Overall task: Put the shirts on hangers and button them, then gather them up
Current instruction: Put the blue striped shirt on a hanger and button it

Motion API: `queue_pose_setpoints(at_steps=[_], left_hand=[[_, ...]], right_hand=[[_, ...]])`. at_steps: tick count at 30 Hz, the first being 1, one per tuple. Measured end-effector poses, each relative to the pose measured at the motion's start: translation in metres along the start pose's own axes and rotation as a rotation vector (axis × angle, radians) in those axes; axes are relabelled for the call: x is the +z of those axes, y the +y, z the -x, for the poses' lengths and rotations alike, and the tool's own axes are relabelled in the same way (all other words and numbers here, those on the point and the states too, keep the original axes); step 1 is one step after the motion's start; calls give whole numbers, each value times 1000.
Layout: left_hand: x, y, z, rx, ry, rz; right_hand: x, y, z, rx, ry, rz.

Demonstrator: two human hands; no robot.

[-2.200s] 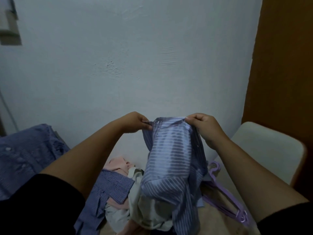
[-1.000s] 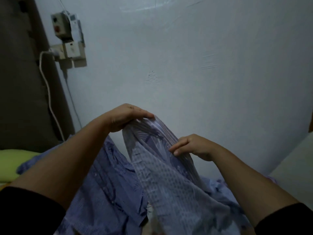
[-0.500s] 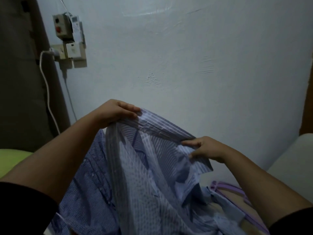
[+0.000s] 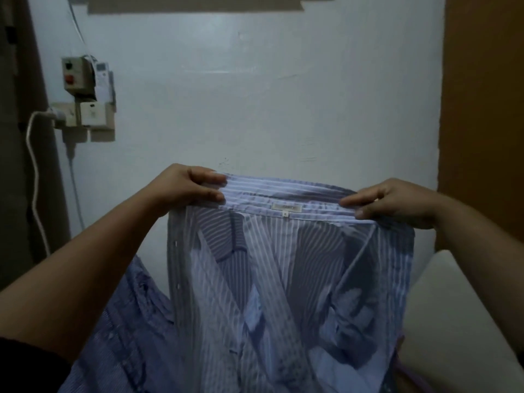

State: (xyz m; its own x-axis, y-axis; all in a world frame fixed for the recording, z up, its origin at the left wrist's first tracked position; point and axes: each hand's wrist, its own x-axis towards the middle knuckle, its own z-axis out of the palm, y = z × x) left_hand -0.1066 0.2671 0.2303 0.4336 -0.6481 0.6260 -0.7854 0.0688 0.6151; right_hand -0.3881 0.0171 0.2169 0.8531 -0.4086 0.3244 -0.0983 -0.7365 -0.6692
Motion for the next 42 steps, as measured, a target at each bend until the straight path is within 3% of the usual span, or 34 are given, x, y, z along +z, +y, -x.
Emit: queue_pose_setpoints(at_steps=[10, 18, 22, 30, 42], left_hand=[[-37, 60, 3, 168, 38, -72], [-29, 50, 5, 97, 17, -173], [11, -8, 7, 32, -83, -296], [132, -178, 43, -190, -405, -350], [260, -373, 64, -418, -545, -376]], right_hand=[[-40, -80, 44, -143, 140, 240], [-30, -72, 35, -105, 116, 361], [2, -14, 9, -9, 9, 472], [119, 170, -41, 193, -245, 516], [258, 383, -97, 262, -389, 427]])
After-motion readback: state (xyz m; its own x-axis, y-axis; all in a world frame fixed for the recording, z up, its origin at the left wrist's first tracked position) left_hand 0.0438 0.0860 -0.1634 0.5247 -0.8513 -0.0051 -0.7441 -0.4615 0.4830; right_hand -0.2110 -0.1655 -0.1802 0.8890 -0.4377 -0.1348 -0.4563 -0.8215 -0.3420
